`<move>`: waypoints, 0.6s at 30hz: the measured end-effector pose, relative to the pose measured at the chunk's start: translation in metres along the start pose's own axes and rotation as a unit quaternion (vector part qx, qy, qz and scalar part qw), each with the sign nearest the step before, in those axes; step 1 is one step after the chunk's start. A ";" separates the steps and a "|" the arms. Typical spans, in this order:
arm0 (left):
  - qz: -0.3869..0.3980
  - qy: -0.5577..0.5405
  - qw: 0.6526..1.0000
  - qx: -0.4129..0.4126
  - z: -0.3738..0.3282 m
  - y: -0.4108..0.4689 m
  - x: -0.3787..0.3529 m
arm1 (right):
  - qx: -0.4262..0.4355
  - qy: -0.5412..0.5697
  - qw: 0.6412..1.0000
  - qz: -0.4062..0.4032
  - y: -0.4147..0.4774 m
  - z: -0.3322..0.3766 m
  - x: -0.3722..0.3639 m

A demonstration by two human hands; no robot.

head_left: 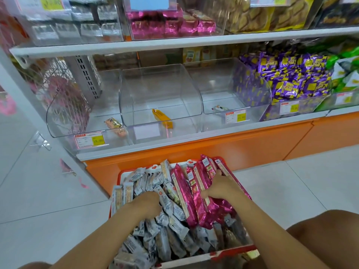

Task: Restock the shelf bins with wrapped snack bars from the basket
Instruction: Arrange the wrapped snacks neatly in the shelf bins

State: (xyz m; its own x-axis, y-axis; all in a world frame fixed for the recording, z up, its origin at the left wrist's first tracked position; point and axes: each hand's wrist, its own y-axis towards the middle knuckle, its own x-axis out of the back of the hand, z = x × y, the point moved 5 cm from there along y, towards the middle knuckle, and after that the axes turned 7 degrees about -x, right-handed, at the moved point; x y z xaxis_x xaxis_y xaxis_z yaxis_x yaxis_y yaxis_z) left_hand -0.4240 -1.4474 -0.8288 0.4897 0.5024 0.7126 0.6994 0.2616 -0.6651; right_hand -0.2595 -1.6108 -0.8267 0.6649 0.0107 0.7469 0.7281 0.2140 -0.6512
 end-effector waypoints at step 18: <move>-0.084 -0.662 0.737 -0.111 -0.055 -0.036 0.080 | 0.284 0.352 0.889 0.067 -0.090 0.048 0.054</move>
State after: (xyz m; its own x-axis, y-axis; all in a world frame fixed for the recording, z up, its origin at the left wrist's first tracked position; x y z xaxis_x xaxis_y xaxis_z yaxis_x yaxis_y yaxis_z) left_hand -0.3814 -1.4620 -0.7349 -0.4479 0.8801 -0.1576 0.8315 0.3453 -0.4351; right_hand -0.2966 -1.5823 -0.7212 0.8247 -0.4985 0.2672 0.5655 0.7176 -0.4066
